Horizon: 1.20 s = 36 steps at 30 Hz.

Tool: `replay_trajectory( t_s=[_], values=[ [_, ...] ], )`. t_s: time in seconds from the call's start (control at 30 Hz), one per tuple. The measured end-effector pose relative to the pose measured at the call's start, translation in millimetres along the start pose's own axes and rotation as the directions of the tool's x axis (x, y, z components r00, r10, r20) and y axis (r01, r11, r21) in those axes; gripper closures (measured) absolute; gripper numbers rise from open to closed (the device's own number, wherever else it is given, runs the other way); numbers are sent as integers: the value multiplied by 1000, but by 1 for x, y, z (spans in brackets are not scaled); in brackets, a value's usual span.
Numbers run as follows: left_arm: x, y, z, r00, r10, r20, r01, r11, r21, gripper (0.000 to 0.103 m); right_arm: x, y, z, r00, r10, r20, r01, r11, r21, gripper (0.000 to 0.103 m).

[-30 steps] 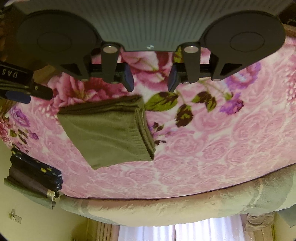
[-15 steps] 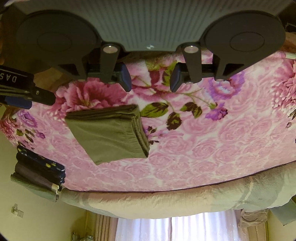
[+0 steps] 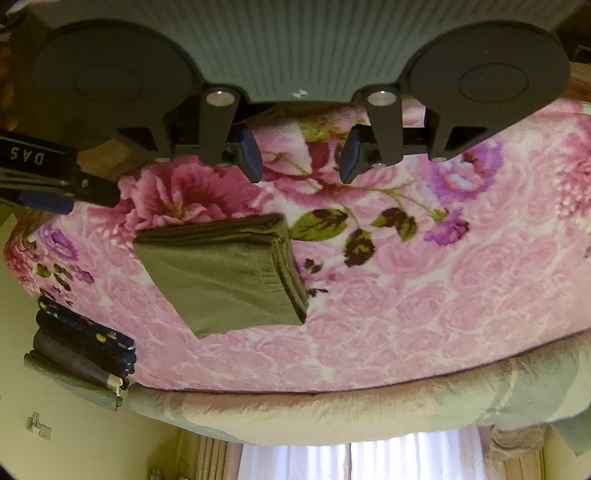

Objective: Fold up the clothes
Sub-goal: 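Lower both grippers to the folded trousers and grasp their edges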

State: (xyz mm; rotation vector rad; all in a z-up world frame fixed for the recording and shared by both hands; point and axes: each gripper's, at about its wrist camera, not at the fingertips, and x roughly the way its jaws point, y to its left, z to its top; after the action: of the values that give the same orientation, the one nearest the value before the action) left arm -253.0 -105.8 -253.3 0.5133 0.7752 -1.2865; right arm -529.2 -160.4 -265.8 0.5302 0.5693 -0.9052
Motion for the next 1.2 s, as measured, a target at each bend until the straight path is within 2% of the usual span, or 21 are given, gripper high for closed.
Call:
replay_trajectory(
  t_s=[0.1, 0.17, 0.27, 0.33, 0.47, 0.6, 1.03, 1.2],
  values=[
    [15, 11, 1, 997, -68, -27, 66, 995, -71, 58, 12, -10, -3, 1000, -2, -29, 2, 1000, 18, 24],
    [26, 25, 0, 990, -133, -46, 124, 980, -152, 57, 20, -18, -5, 999, -4, -52, 6, 999, 37, 24],
    [43, 43, 1, 979, -191, -64, 169, 952, -256, 57, 34, -34, -9, 996, -16, -90, 23, 996, 83, 24],
    [51, 47, 4, 979, -191, -70, 164, 945, -283, 57, 43, -45, -11, 993, -26, -116, 40, 992, 116, 24],
    [62, 47, 14, 978, -198, -69, 171, 943, -285, 57, 54, -54, -8, 990, -40, -139, 58, 990, 132, 24],
    [70, 41, 24, 974, -216, -65, 190, 941, -278, 56, 62, -51, 3, 988, -60, -141, 75, 992, 98, 24],
    [91, 31, 46, 968, -243, -63, 220, 942, -254, 55, 82, -51, 20, 987, -62, -150, 71, 996, 55, 24],
    [101, 45, 64, 966, -256, -16, 243, 933, -266, 47, 84, -65, 29, 991, -37, -130, 46, 997, 67, 24]
  ],
)
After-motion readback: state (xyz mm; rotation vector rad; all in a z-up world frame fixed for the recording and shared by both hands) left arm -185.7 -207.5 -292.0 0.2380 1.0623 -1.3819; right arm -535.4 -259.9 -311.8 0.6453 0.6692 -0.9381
